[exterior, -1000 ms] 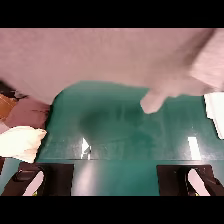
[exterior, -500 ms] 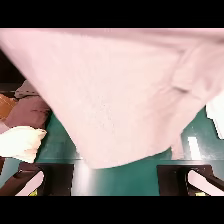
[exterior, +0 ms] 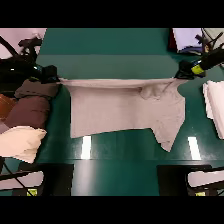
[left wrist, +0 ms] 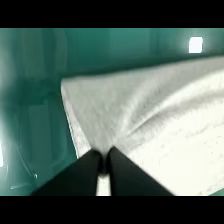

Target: Fold the shirts.

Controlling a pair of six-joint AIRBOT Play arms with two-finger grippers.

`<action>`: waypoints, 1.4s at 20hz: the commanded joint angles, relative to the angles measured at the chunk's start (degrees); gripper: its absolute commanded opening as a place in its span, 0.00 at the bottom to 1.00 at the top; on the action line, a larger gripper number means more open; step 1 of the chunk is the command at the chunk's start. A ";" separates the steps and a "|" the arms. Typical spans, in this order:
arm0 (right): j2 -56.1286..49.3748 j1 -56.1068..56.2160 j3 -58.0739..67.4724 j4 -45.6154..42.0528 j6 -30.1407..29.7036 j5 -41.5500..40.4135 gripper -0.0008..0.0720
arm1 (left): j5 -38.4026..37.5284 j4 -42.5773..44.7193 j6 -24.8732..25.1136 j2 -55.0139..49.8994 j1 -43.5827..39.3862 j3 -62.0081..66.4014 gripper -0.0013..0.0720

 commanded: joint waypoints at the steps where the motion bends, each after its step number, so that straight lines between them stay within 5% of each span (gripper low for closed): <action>1: -3.41 -2.36 -0.37 8.83 -2.29 -5.18 0.55 | 3.91 -0.24 0.87 -3.87 0.31 -0.61 0.76; 6: 4.04 -9.64 -8.15 12.57 -10.38 3.48 0.54 | -3.37 2.78 1.46 2.38 1.18 -6.51 0.76; 14: 21.38 -16.61 -36.65 16.59 -15.45 -0.48 0.54 | 3.06 -5.92 2.12 21.70 1.18 -46.21 0.76; 24: 25.42 -16.55 -40.13 16.55 -15.61 -1.68 0.54 | 13.44 -17.16 4.66 22.16 -0.44 -55.69 0.76; 25: 25.40 -16.55 -40.15 16.52 -15.61 -1.55 0.54 | 15.06 -17.27 4.57 22.16 -2.23 -55.67 0.70; 27: 25.35 -16.59 -40.15 16.20 -15.61 -1.38 0.54 | 16.57 -17.64 4.48 22.16 -5.81 -55.60 0.17; 28: 25.35 -16.68 -40.15 15.43 -15.61 -1.40 0.54 | 16.33 -17.62 4.52 22.18 -6.58 -55.10 0.05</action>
